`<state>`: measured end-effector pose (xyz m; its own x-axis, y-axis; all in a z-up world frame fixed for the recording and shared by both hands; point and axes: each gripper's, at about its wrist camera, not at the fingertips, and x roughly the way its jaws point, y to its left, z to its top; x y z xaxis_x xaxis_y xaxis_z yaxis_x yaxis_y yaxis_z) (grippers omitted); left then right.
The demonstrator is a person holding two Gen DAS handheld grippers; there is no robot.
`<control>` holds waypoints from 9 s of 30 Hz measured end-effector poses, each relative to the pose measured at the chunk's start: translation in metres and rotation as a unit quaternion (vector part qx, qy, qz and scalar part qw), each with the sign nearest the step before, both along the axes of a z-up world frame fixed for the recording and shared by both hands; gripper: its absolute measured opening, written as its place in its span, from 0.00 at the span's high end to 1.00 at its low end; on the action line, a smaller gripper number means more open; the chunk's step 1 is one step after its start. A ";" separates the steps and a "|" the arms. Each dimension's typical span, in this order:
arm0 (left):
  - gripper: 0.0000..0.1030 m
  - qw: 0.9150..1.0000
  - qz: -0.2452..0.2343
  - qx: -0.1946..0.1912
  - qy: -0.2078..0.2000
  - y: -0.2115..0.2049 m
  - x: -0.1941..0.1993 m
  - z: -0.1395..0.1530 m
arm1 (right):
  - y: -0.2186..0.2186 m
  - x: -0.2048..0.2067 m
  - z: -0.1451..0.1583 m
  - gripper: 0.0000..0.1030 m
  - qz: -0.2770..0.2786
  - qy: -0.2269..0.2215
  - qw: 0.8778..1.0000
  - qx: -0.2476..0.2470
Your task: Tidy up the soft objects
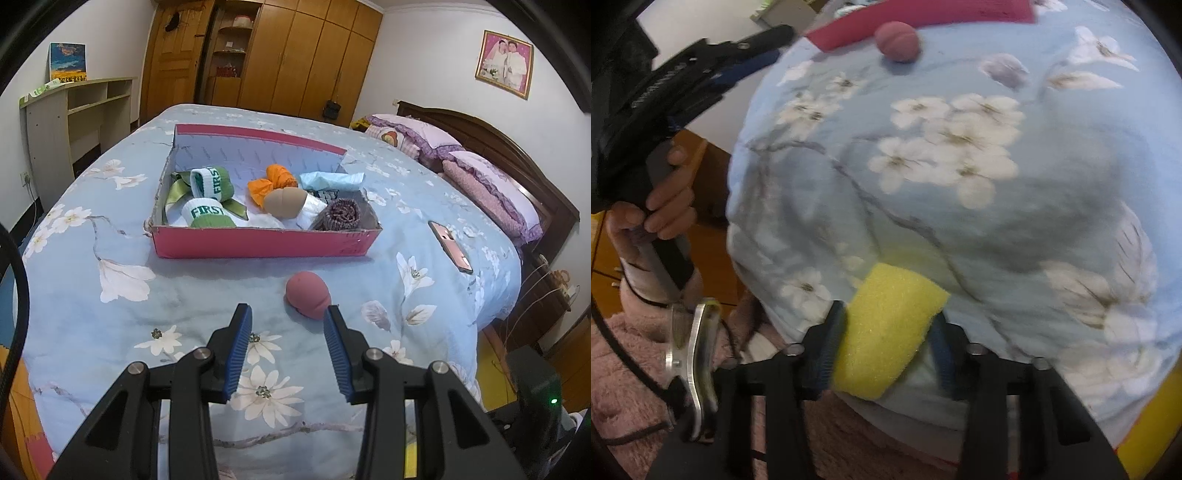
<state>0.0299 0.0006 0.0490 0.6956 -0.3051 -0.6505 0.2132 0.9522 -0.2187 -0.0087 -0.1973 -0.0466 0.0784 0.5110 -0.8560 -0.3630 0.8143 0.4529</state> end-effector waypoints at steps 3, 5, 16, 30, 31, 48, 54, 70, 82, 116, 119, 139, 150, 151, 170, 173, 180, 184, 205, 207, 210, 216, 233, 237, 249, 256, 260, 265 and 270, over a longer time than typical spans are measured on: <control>0.59 1.000 -0.002 0.002 0.003 -0.003 0.004 -0.003 | 0.005 -0.002 0.018 0.65 0.012 -0.050 0.999 -0.009; 0.59 1.000 -0.004 0.002 0.005 -0.005 0.008 -0.005 | 0.003 -0.001 0.032 0.65 0.007 -0.075 0.997 -0.001; 0.59 1.000 -0.017 0.008 0.025 -0.030 0.040 -0.019 | -0.012 0.023 0.060 0.65 -0.031 -0.150 0.988 -0.028; 0.59 0.997 -0.009 0.046 0.056 -0.060 0.075 -0.043 | -0.025 0.037 0.064 0.65 -0.052 -0.188 0.979 -0.056; 0.59 0.997 -0.007 0.050 0.054 -0.062 0.075 -0.045 | -0.026 0.038 0.063 0.65 -0.053 -0.190 0.979 -0.056; 0.64 0.998 -0.012 0.057 0.039 -0.056 0.063 -0.042 | -0.026 0.045 0.062 0.65 -0.064 -0.201 0.976 -0.052; 0.64 0.999 -0.002 0.040 0.021 -0.039 0.048 -0.026 | -0.024 0.051 0.068 0.65 -0.070 -0.210 0.974 -0.047; 0.64 0.999 0.039 0.027 -0.017 0.002 0.053 0.014 | 0.005 0.077 0.092 0.65 -0.054 -0.245 0.967 -0.035; 0.63 0.998 0.039 0.028 -0.029 0.000 0.088 0.026 | 0.020 0.116 0.114 0.65 -0.050 -0.274 0.959 -0.043; 0.62 0.999 0.033 0.006 0.028 0.002 0.149 -0.029 | 0.081 0.290 0.123 0.65 -0.033 -0.300 0.953 -0.002; 0.62 0.999 0.032 0.007 0.026 0.002 0.148 -0.030 | 0.088 0.301 0.115 0.65 -0.030 -0.293 0.956 0.000; 0.61 0.999 0.036 0.010 0.023 -0.003 0.142 -0.031 | 0.096 0.321 0.089 0.62 -0.030 -0.264 0.964 -0.014; 0.46 0.999 0.028 0.017 0.021 -0.013 0.142 -0.029 | 0.096 0.307 0.101 0.50 -0.029 -0.288 0.957 -0.004; 0.45 0.999 0.028 0.017 0.021 -0.014 0.142 -0.028 | 0.095 0.306 0.103 0.50 -0.029 -0.291 0.956 -0.006; 0.42 0.999 0.043 0.017 0.011 -0.010 0.131 -0.010 | 0.053 0.273 0.128 0.48 -0.066 -0.309 0.949 0.006; 0.42 0.999 0.043 0.019 0.007 -0.008 0.126 -0.006 | 0.048 0.265 0.131 0.48 -0.071 -0.312 0.948 0.006; 0.42 0.999 0.045 0.021 0.002 -0.009 0.116 0.001 | 0.036 0.247 0.134 0.48 -0.089 -0.312 0.946 0.003; 0.42 0.999 0.048 0.022 0.001 -0.008 0.111 0.003 | 0.031 0.237 0.135 0.48 -0.093 -0.313 0.945 0.002; 0.42 0.997 0.068 0.033 -0.012 -0.002 0.066 0.014 | 0.017 0.159 0.125 0.48 -0.113 -0.310 0.944 -0.003; 0.42 0.997 0.070 0.036 -0.012 -0.001 0.061 0.013 | 0.017 0.152 0.124 0.48 -0.115 -0.311 0.943 -0.004; 0.42 0.997 0.073 0.037 -0.011 0.000 0.055 0.012 | 0.018 0.141 0.121 0.48 -0.120 -0.315 0.942 -0.011; 0.42 0.996 0.077 0.041 -0.003 0.001 0.048 0.004 | 0.019 0.125 0.109 0.48 -0.133 -0.314 0.940 -0.023; 0.42 0.992 0.102 0.073 0.018 -0.001 0.067 -0.032 | 0.021 0.133 0.063 0.48 -0.176 -0.310 0.930 -0.086; 0.42 0.990 0.113 0.085 0.023 -0.001 0.074 -0.043 | 0.021 0.139 0.052 0.48 -0.180 -0.306 0.931 -0.092; 0.41 0.988 0.128 0.082 0.043 0.003 0.088 -0.071 | 0.018 0.154 0.018 0.48 -0.187 -0.272 0.938 -0.102; 0.41 0.987 0.130 0.082 0.036 0.003 0.085 -0.075 | 0.019 0.152 0.013 0.47 -0.189 -0.282 0.935 -0.102; 0.40 0.988 0.130 0.081 0.036 0.003 0.084 -0.076 | 0.021 0.150 0.012 0.47 -0.189 -0.286 0.933 -0.105; 0.40 0.988 0.128 0.080 0.035 0.003 0.082 -0.077 | 0.022 0.149 0.012 0.47 -0.189 -0.288 0.933 -0.106; 0.39 0.988 0.126 0.083 0.035 0.003 0.082 -0.076 | 0.022 0.149 0.011 0.47 -0.189 -0.288 0.933 -0.106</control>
